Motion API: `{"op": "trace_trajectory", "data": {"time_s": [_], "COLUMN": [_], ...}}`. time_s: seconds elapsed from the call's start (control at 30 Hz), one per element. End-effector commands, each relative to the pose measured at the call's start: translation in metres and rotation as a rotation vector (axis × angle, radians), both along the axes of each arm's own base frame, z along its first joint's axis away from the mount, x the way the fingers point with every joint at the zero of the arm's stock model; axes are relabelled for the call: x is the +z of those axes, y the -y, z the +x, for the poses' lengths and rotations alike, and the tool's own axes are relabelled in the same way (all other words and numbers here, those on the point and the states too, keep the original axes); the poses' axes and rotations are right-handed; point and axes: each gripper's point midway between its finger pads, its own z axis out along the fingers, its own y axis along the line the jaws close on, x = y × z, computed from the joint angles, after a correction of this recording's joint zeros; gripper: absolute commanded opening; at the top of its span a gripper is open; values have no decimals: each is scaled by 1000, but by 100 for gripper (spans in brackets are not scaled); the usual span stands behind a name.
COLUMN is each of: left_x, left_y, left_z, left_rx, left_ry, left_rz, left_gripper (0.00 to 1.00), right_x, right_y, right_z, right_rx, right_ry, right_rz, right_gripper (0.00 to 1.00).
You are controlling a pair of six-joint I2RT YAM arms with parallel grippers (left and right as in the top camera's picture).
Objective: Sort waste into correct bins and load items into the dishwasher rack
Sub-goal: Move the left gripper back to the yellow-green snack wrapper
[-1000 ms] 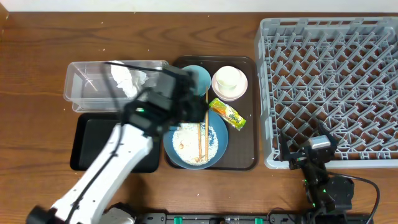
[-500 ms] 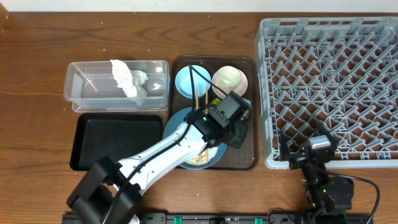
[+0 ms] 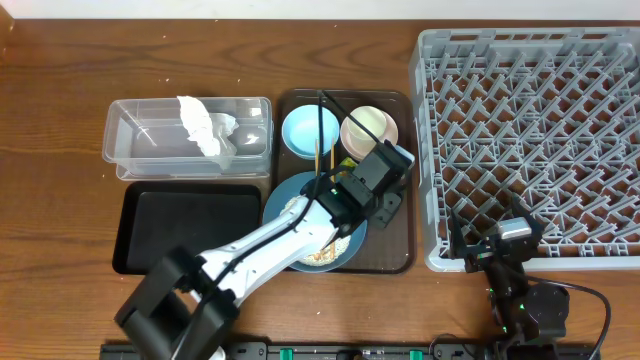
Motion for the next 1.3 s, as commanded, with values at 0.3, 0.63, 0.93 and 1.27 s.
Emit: {"op": "trace_trajectory", "data": {"time_s": [0.3,0.63,0.93,1.27], "left_x": [-32,-61,-88,-85], "left_y": [21,14,11,14], "left_z": [-1,6,4,7], "left_rx": [-95,-65,-67,-66], "left_ry": [43,44,10,22], "left_rz": [66,139,177,163], "left_gripper": [62,64,62,48], "right_x": [-1,-1,-1,-1], "right_y": [-1,-1,-1,-1], "right_z": [0,0,0,0], "right_rx": [5,5,5,5], "right_ry": [-5,-5,-5,-5], "right_rz": [11,11,11,11], "right_gripper": [99,99,99,99]}}
